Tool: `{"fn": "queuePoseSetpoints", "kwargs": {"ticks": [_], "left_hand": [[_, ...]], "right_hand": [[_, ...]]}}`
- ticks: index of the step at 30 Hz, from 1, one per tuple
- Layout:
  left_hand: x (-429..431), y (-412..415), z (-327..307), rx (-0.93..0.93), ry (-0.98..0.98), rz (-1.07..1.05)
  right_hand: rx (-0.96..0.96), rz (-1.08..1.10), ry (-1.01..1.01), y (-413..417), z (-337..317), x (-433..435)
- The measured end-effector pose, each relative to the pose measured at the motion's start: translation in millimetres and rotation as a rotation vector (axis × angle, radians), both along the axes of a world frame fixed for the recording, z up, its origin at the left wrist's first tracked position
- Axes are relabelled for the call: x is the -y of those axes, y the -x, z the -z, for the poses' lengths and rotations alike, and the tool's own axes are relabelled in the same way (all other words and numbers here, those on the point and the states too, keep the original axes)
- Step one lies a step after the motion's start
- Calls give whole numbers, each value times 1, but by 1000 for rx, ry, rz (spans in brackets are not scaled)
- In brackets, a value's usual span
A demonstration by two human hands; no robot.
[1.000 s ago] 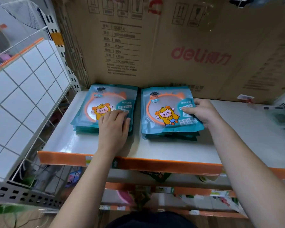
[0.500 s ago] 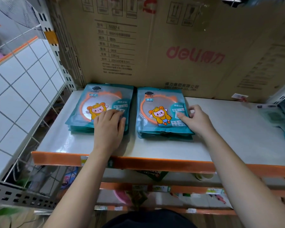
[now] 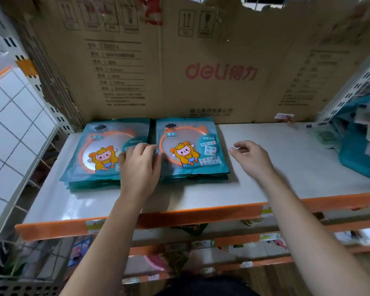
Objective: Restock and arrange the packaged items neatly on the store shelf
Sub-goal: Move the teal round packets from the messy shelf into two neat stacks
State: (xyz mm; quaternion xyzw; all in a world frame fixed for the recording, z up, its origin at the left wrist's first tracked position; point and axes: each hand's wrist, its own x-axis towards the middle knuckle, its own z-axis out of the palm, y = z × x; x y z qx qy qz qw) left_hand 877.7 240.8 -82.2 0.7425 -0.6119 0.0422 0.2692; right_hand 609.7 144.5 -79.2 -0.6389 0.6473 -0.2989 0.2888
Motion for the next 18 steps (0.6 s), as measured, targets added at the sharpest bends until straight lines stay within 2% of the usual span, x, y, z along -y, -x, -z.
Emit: {"fn": "queuePoseSetpoints", "kwargs": {"ticks": [9, 13, 18], "left_hand": [[50, 117, -16, 171, -119, 242], [63, 195, -21, 142, -115, 338], [68, 305, -21, 154, -134, 401]], "right_hand": [[-131, -11, 237, 93, -13, -8], [-204, 4, 266, 156, -22, -12], [-202, 28, 253, 253, -29, -21]]}}
